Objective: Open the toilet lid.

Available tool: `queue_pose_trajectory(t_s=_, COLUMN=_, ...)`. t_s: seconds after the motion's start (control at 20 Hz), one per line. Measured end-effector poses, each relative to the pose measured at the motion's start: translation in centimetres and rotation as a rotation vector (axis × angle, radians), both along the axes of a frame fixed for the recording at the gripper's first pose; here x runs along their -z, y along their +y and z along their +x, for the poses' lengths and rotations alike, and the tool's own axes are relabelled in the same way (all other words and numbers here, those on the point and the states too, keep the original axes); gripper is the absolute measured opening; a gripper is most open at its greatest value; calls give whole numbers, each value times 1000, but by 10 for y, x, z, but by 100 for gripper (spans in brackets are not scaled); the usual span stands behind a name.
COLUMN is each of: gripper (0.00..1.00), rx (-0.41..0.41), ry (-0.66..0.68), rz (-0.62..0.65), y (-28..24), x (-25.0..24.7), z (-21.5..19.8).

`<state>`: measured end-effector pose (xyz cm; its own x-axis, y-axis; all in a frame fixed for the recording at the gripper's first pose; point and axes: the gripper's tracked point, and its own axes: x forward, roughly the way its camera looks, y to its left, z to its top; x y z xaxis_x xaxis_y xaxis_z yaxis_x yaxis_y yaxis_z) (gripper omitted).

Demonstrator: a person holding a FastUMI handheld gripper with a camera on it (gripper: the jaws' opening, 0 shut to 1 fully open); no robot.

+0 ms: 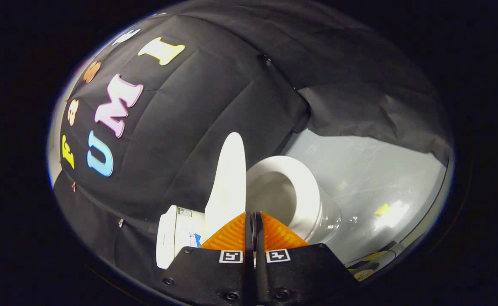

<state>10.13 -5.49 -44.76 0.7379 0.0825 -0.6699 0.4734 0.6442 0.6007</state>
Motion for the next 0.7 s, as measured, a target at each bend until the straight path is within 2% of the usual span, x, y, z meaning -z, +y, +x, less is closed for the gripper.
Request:
queue_pose_trajectory(t_s=0.3, gripper=5, rx=-109, ry=-63, rz=-189, y=53, x=-72, z=23)
queue_pose_trajectory(t_s=0.7, gripper=5, rx=-216, ry=-121, rz=-379, y=129, x=-130, z=30)
